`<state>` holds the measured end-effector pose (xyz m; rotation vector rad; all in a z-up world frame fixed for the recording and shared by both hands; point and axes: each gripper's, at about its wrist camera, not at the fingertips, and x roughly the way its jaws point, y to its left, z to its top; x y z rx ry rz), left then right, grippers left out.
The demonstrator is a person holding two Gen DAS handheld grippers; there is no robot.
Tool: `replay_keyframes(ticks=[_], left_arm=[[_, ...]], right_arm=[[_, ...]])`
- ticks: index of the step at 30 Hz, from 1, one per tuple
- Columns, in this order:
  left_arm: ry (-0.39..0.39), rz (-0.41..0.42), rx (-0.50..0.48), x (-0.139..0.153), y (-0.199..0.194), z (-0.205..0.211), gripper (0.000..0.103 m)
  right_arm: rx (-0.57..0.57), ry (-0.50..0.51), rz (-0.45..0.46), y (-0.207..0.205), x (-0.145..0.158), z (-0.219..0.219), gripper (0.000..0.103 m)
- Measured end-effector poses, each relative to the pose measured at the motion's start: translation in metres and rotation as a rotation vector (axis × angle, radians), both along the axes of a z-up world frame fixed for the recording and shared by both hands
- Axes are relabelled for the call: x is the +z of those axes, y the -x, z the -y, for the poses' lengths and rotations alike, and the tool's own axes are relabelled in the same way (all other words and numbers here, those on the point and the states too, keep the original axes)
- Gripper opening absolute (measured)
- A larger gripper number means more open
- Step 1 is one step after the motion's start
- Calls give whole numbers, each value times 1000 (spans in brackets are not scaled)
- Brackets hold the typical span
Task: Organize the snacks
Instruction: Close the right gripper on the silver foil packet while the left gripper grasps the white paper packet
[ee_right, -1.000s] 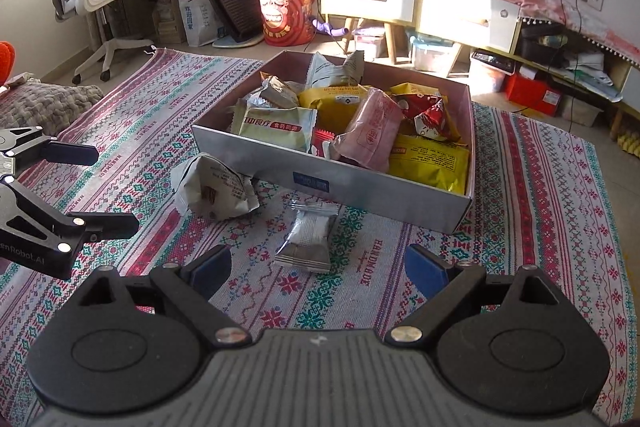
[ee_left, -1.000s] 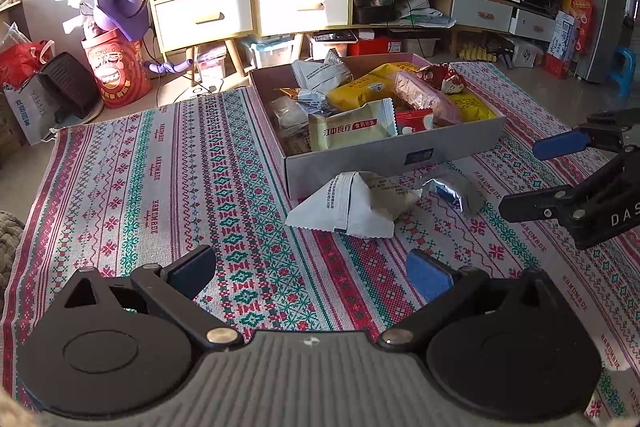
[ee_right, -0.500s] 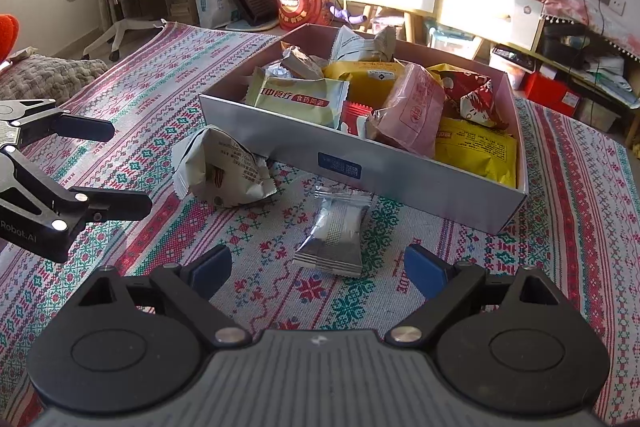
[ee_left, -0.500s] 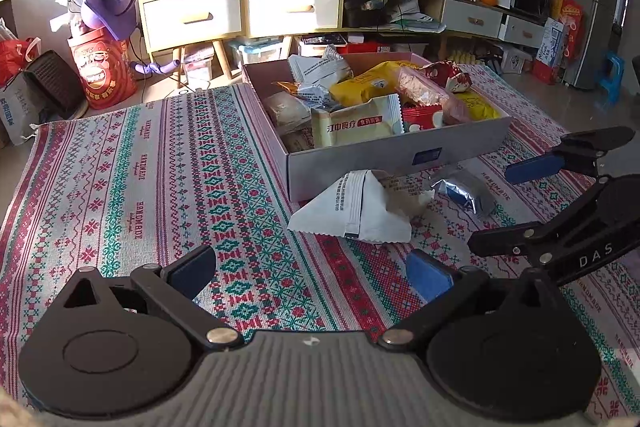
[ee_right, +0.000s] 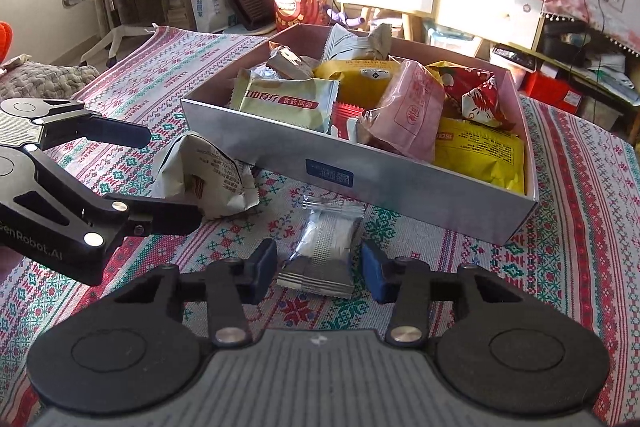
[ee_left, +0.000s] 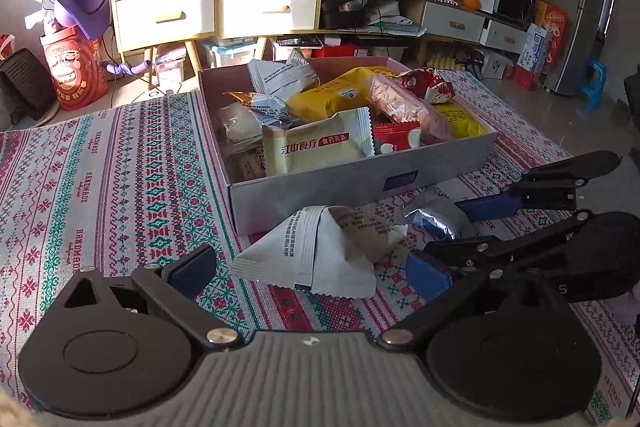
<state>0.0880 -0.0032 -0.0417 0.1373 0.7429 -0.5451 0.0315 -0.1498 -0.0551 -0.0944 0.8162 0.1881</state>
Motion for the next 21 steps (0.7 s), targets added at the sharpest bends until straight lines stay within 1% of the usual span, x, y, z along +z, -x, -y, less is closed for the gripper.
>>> replay_keyframes(ticks=[1, 4, 6, 7, 8, 9, 11, 13, 19, 20, 21], left_arm=[[0, -1, 1, -1, 0, 1, 103], [3, -3, 3, -2, -2, 4, 101], [6, -6, 4, -2, -3, 6, 97], [3, -6, 8, -2, -3, 7, 96], [0, -3, 10, -2, -2, 7, 93], [-5, -2, 10, -1, -3, 6, 86], [-9, -5, 12, -1, -4, 6, 84], [-11, 2, 19, 0, -3, 4, 78], [-37, 8, 18, 1, -1, 7, 77], [-35, 9, 10, 2, 0, 7, 59], [-34, 12, 10, 4, 1, 8, 52]], right_arm=[[8, 3, 1, 1, 0, -1, 35], [17, 8, 1, -1, 2, 0, 33], [19, 8, 0, -1, 2, 0, 33], [20, 8, -1, -1, 3, 1, 33], [20, 8, -1, -1, 3, 1, 33], [20, 10, 0, -1, 3, 1, 33], [21, 13, 0, 0, 3, 2, 33], [20, 12, -1, -1, 3, 3, 33], [11, 16, 0, -3, 4, 4, 33], [12, 16, 2, -3, 4, 4, 33], [12, 17, 3, -3, 4, 4, 33]])
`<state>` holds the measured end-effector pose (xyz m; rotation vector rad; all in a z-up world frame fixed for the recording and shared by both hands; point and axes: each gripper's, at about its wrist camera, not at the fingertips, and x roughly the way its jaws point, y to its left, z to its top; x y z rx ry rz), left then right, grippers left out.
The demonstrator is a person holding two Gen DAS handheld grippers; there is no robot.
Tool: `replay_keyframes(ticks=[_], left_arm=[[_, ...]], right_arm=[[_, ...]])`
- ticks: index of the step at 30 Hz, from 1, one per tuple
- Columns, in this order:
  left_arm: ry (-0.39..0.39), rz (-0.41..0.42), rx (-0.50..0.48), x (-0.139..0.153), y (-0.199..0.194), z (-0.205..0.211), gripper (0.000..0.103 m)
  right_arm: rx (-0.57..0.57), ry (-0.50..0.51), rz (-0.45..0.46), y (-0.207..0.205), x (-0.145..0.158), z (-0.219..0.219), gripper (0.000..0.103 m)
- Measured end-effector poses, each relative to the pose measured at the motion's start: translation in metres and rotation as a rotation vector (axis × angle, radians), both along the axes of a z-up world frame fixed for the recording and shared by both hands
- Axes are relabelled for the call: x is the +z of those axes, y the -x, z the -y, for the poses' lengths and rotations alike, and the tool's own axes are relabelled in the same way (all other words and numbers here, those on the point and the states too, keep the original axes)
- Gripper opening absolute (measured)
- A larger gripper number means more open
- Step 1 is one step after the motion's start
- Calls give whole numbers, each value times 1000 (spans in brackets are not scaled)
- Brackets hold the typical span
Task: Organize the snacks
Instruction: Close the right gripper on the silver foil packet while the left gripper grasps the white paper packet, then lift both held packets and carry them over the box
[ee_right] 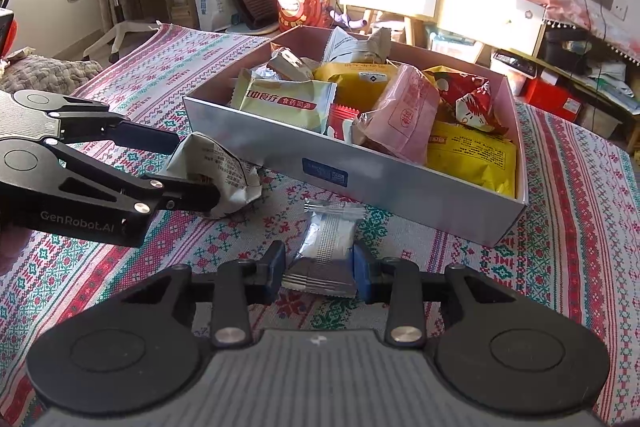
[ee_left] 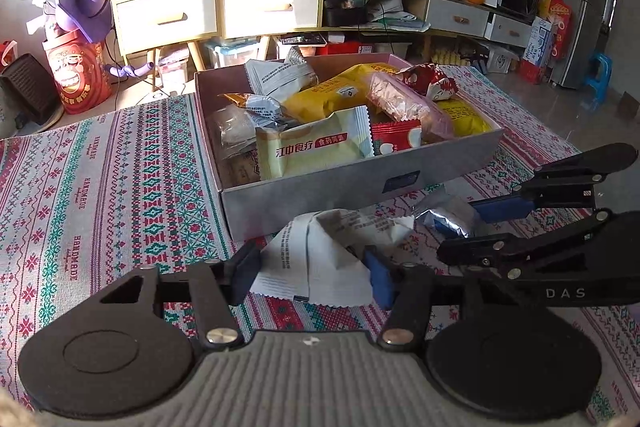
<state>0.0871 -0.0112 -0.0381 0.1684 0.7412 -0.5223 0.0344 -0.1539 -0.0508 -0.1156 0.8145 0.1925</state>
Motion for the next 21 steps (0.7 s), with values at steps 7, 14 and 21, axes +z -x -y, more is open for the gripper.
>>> replay_keyframes(ticks=[7, 14, 21], left_arm=[[-21, 4, 26, 4, 0, -3, 36], [-65, -5, 9, 4, 5, -1, 33], [-99, -59, -30, -9, 3, 1, 41]], right_arm=[[-6, -1, 14, 0, 5, 3, 32], [6, 1, 27, 1, 9, 2, 32], [10, 15, 1, 0, 2, 0, 32]])
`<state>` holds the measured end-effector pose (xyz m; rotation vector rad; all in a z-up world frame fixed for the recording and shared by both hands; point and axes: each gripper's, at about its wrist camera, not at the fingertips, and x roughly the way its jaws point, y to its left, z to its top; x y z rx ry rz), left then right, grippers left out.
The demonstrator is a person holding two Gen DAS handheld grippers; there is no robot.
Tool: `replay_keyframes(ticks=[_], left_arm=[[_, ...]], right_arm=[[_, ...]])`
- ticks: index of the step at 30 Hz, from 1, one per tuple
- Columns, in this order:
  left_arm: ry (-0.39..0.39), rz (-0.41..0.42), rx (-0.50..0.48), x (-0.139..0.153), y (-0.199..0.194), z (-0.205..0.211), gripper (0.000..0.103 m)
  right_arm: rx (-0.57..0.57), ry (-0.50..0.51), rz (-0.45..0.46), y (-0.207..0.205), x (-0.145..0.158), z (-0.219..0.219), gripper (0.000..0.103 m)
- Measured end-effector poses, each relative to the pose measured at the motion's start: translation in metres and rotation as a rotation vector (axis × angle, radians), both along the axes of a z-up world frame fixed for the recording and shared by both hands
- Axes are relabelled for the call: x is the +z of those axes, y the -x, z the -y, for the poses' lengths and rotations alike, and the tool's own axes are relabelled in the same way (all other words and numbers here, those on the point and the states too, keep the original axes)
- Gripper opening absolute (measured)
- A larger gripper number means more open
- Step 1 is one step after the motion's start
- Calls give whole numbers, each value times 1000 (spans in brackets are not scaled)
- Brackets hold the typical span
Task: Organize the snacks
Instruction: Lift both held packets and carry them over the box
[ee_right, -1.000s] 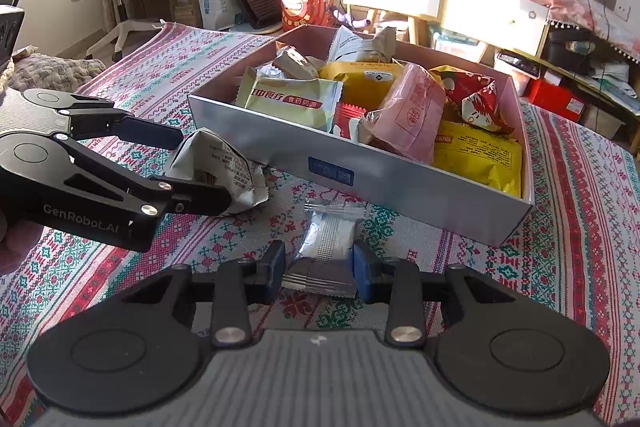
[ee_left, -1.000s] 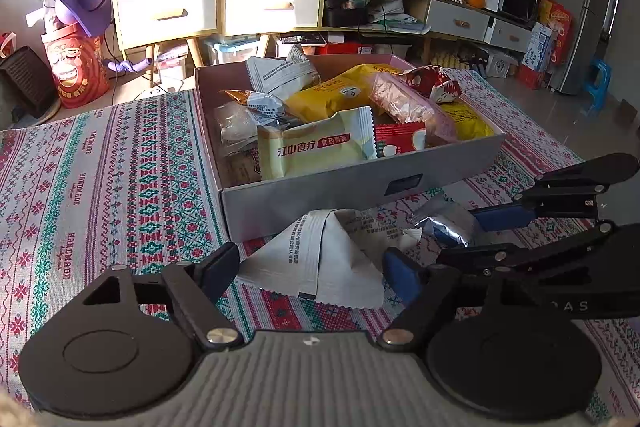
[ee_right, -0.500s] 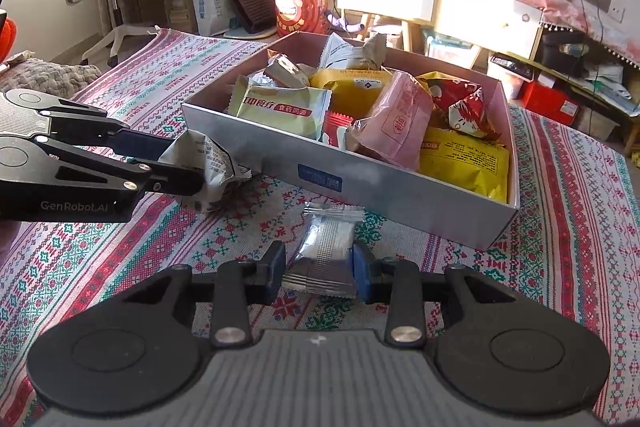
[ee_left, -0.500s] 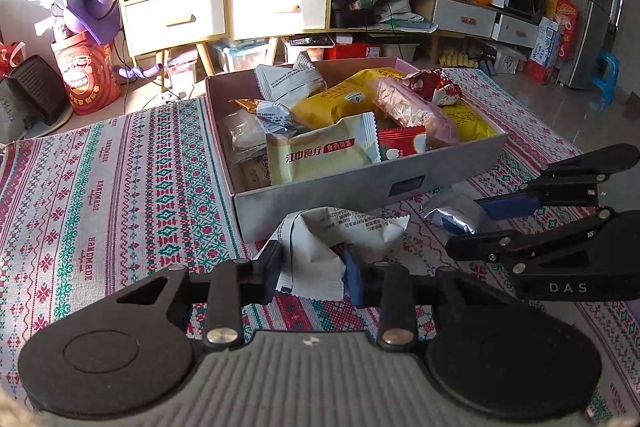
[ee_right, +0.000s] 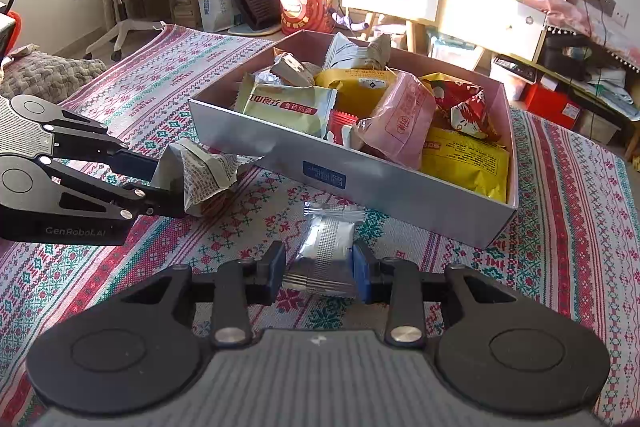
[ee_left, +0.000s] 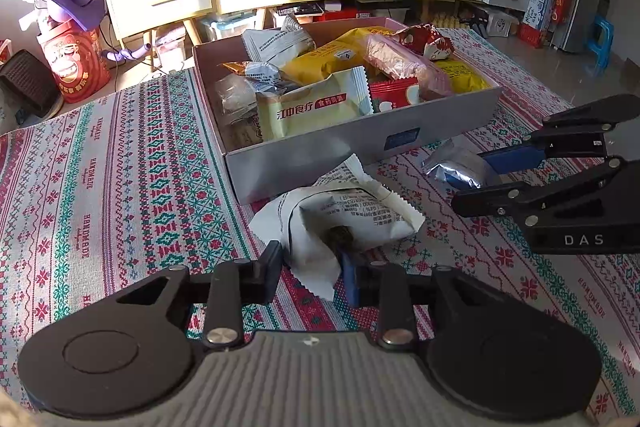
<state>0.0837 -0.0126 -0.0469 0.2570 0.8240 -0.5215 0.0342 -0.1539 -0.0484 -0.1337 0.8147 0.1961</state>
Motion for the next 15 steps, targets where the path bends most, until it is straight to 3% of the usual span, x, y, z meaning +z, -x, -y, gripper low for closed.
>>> replay_keyframes(ticks=[2, 4, 5, 9, 15], left_arm=[[-11, -3, -2, -3, -2, 3, 49], [-1, -5, 7, -4, -4, 3, 50], [5, -7, 12, -4, -5, 3, 49], [16, -21, 25, -1, -3, 4, 27], [43, -22, 52, 6, 4, 1, 21]], right_arm=[[4, 2, -4, 0, -1, 0, 33], [6, 5, -6, 0, -2, -1, 32], [5, 7, -7, 0, -2, 0, 32], [4, 9, -6, 0, -2, 1, 32], [-7, 2, 12, 1, 6, 4, 32]])
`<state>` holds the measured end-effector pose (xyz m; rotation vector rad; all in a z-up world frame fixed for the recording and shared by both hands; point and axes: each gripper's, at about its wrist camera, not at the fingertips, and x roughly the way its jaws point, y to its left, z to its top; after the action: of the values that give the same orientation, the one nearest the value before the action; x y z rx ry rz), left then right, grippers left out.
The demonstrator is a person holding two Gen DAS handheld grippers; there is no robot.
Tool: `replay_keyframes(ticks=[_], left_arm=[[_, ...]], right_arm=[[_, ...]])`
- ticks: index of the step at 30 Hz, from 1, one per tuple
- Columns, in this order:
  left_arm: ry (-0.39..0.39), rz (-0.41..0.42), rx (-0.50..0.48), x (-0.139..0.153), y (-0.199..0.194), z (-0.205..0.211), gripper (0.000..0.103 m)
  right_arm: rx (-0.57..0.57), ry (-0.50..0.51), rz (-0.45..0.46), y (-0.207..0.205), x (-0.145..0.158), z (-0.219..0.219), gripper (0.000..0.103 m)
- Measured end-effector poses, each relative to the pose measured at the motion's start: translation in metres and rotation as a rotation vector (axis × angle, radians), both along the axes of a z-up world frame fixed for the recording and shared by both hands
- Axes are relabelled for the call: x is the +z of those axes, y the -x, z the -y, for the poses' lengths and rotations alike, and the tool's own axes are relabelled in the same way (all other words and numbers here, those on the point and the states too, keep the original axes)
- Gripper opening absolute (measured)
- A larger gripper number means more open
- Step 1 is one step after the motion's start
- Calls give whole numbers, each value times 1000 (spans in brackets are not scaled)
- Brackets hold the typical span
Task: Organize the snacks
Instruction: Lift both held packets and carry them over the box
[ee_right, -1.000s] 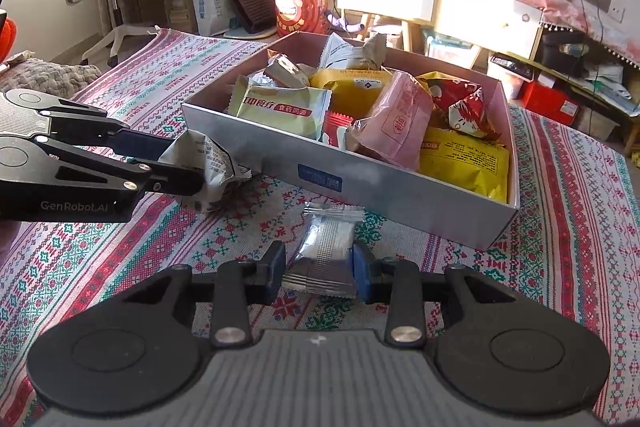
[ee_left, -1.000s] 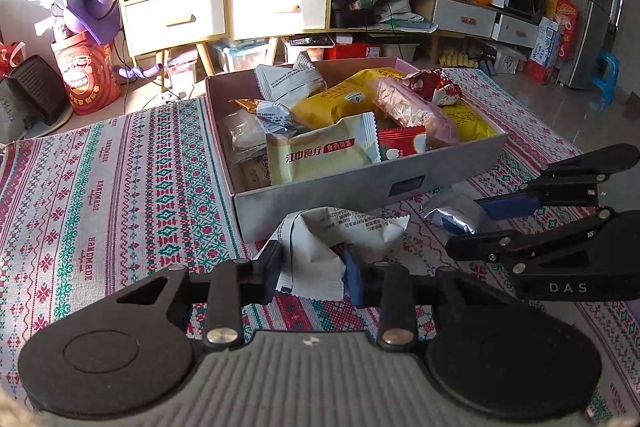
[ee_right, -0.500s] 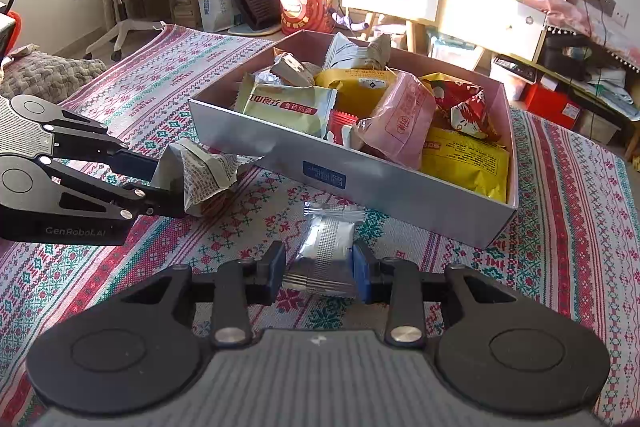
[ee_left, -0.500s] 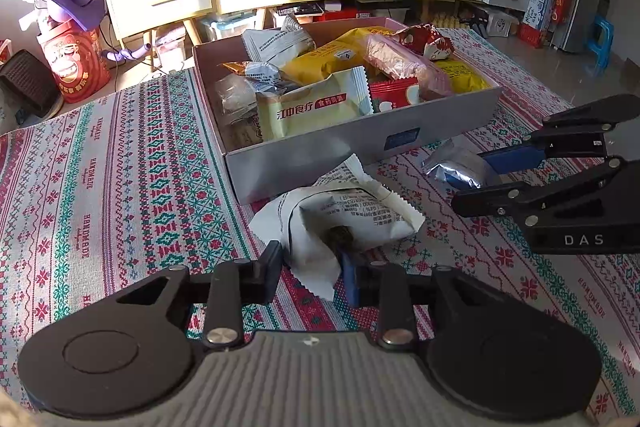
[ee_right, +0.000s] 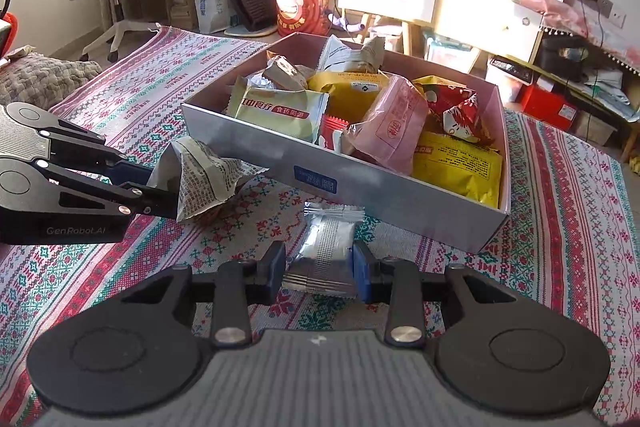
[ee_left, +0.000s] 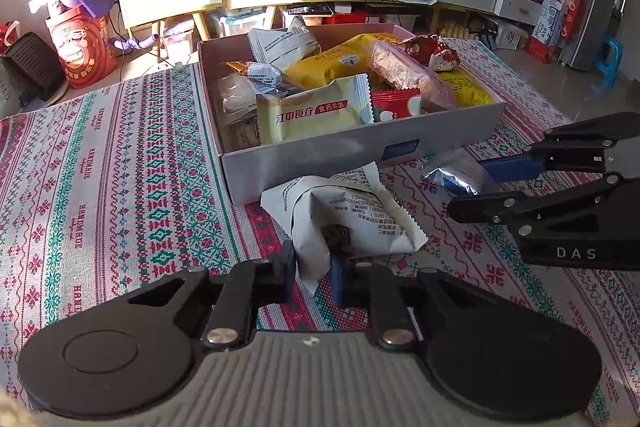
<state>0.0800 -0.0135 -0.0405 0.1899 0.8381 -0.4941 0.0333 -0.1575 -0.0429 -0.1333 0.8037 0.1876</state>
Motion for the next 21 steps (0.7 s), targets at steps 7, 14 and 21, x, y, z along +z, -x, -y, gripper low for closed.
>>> replay_keyframes(ticks=[7, 14, 21], left_arm=[[6, 20, 1, 15, 9, -4, 21], [26, 64, 23, 36, 11, -8, 21], [39, 112, 92, 52, -11, -7, 21]], right_arm=[[9, -16, 32, 5, 13, -2, 33], [23, -31, 78, 6, 29, -5, 32], [-10, -57, 128, -12, 44, -4, 32]])
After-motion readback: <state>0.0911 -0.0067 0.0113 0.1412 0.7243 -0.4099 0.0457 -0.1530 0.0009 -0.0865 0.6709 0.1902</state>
